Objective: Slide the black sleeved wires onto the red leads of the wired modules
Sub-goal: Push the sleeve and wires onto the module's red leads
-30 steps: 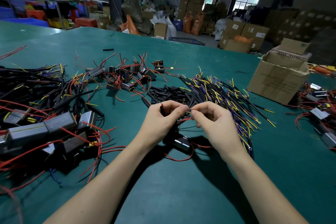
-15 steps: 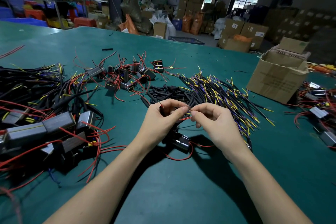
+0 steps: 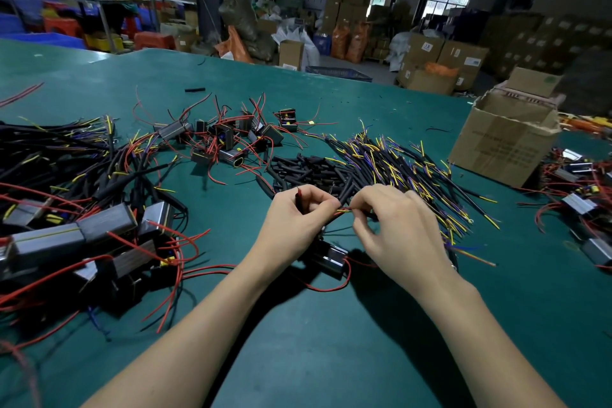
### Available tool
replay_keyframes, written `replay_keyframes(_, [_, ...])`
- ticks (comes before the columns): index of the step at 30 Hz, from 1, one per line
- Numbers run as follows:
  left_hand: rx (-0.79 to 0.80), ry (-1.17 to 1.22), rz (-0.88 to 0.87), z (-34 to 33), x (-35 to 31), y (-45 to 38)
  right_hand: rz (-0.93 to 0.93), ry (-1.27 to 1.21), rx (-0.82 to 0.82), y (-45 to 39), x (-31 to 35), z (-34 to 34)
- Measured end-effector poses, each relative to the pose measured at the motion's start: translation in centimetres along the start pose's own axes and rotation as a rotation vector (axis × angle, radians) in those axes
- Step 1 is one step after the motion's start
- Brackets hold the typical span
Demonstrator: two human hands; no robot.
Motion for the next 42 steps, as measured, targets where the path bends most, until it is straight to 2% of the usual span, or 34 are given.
replay_keyframes(5, [0.022, 0.008, -0.004, 0.1, 0.0, -0.1, -0.180, -0.398, 0.045, 0.2, 0.0, -2.1])
replay_keyframes(11, [0.077, 0.028, 0.024, 0.1, 0.6, -0.3, -0.290, -0.541, -0.024, 0.2, -0.7, -2.5])
replay_keyframes(14, [-0.057, 0.158, 0.115, -0.7, 1.2, -1.0, -0.366, -0.597, -0.040, 0.2, -1.7, -2.4])
replay_keyframes(16, [-0.057, 0.170, 0.108, -1.0, 1.3, -0.8, -0.374, -0.627, -0.042, 0.1, -2.0, -2.1])
replay_keyframes(21, [0.086, 0.012, -0.085, -0.4, 0.7, 0.4, -0.296, -0.543, -0.049, 0.0, -2.1, -1.3])
replay_keyframes(24, [0.055, -0.001, -0.108, -0.4, 0.3, 0.1, -0.232, -0.397, -0.015, 0.0, -2.4, -1.3])
replay_keyframes(28, [-0.009, 0.126, -0.125, -0.2, 0.1, 0.0, -0.200, -0.291, 0.022, 0.2, -2.8, -1.5])
replay_keyframes(33, [0.014, 0.245, -0.062, -0.5, -0.2, 0.3, -0.172, -0.385, -0.022, 0.1, -2.3, -1.4])
replay_keyframes(42, [0.058, 0.066, -0.115, -0.9, -0.3, 0.6, -0.135, -0.474, -0.150, -0.1, -1.5, -0.6])
Point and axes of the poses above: each hand's wrist, its own y-axis away from the middle knuckle, its own z-axis out of the back of the hand, x = y × z, the point moved 3 cm from there along -y, towards the middle knuckle, and after that the axes turned 12 degrees about y, right-handed, at the moved point
